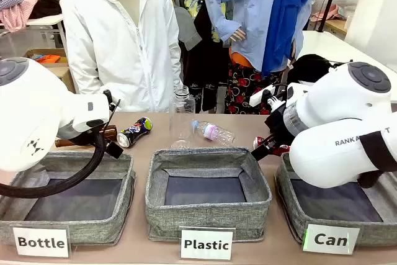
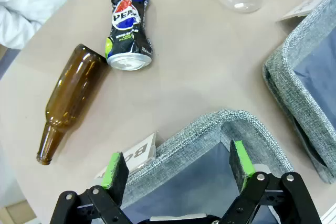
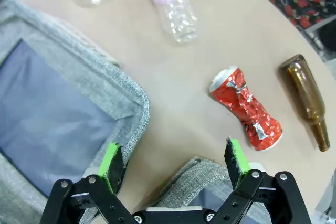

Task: Sort the can waste into the basket.
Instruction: Pick up the can waste from the table and place it in the right Fabric basket.

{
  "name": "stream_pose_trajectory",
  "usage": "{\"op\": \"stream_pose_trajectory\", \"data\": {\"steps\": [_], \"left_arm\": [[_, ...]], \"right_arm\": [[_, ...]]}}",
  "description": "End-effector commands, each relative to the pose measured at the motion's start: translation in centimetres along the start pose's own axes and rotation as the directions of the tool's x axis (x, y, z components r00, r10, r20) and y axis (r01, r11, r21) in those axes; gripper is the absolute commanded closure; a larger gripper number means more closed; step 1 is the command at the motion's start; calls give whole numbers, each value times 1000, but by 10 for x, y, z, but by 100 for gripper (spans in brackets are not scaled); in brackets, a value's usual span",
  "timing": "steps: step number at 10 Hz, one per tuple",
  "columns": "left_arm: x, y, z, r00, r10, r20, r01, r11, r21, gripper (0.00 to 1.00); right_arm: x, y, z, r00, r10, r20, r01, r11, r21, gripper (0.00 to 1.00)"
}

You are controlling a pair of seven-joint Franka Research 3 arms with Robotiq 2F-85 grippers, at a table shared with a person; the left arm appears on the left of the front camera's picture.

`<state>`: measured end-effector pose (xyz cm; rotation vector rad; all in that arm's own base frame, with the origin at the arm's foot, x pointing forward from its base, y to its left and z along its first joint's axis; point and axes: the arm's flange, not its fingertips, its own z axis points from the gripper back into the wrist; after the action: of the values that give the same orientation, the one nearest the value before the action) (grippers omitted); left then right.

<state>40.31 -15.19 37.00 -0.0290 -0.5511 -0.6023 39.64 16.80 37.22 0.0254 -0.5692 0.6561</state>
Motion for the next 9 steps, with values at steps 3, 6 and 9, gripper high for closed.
{"op": "stream_pose_trajectory", "data": {"steps": [3,6,9], "left_arm": [[0,0,0,1000,0,0,0,1000,0,0],[0,0,0,1000,0,0,0,1000,0,0],[0,0,0,1000,0,0,0,1000,0,0]], "right_arm": [[0,0,0,1000,0,0,0,1000,0,0],[0,0,0,1000,0,0,0,1000,0,0],[0,0,0,1000,0,0,0,1000,0,0]]}}
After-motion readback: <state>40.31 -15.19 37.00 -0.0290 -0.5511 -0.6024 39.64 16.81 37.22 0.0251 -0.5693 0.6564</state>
